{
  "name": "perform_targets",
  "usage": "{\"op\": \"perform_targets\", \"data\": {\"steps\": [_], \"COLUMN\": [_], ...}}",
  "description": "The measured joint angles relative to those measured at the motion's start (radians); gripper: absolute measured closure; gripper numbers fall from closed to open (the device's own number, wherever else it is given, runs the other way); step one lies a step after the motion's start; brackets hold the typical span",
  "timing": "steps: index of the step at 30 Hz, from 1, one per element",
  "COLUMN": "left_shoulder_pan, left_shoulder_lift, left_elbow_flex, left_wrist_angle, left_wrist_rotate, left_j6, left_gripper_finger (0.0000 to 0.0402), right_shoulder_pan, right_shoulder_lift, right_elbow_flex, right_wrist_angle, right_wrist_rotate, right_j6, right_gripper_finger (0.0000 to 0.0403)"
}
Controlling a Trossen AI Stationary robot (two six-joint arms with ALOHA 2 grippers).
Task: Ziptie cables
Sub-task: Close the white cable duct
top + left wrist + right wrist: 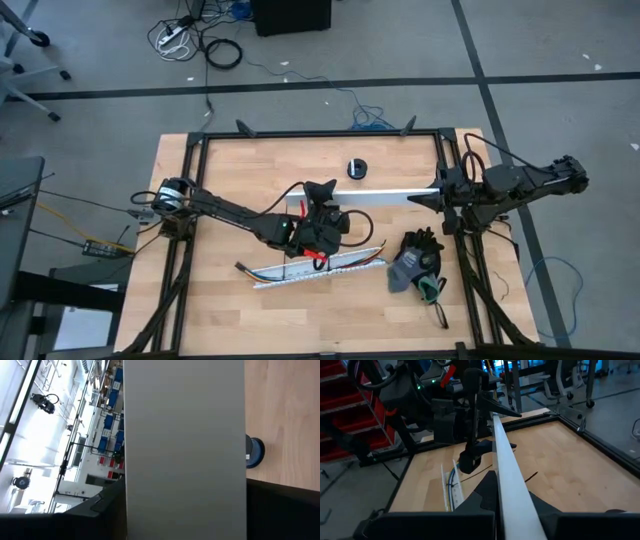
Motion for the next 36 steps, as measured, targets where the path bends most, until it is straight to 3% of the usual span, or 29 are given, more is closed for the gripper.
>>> {"op": "perform_targets", "data": {"steps": [11, 18, 24, 31, 36], "left_shoulder_pan": [0.000, 0.000, 0.000, 0.000, 0.000], "left_shoulder_lift": [-0.001, -0.001, -0.001, -0.001, -0.001], "left_elbow_flex": [0.000, 0.000, 0.000, 0.000, 0.000], "left_wrist_angle": [0.000, 0.000, 0.000, -0.001, -0.001], "left_wrist_rotate": [0.000, -0.002, -0.016, -0.043, -0.109], "left_j6": [0.000, 0.018, 0.022, 0.021, 0.055], "left_gripper_finger": [0.0155, 0.0196, 0.0196, 0.0189, 0.0195], "right_shoulder_pan": [0.000, 0.000, 0.000, 0.000, 0.000], "right_shoulder_lift": [0.000, 0.000, 0.000, -0.006, -0.007], "right_elbow_flex": [0.000, 0.000, 0.000, 0.012, 0.100], "right_wrist_angle": [0.001, 0.005, 0.005, -0.093, -0.195], "right_wrist_rotate": [0.007, 0.007, -0.011, -0.014, 0.061], "right_j6": [-0.031, -0.029, -0.023, -0.066, -0.152], "right_gripper_finger": [0.0403, 0.0402, 0.0390, 0.0338, 0.0285]}}
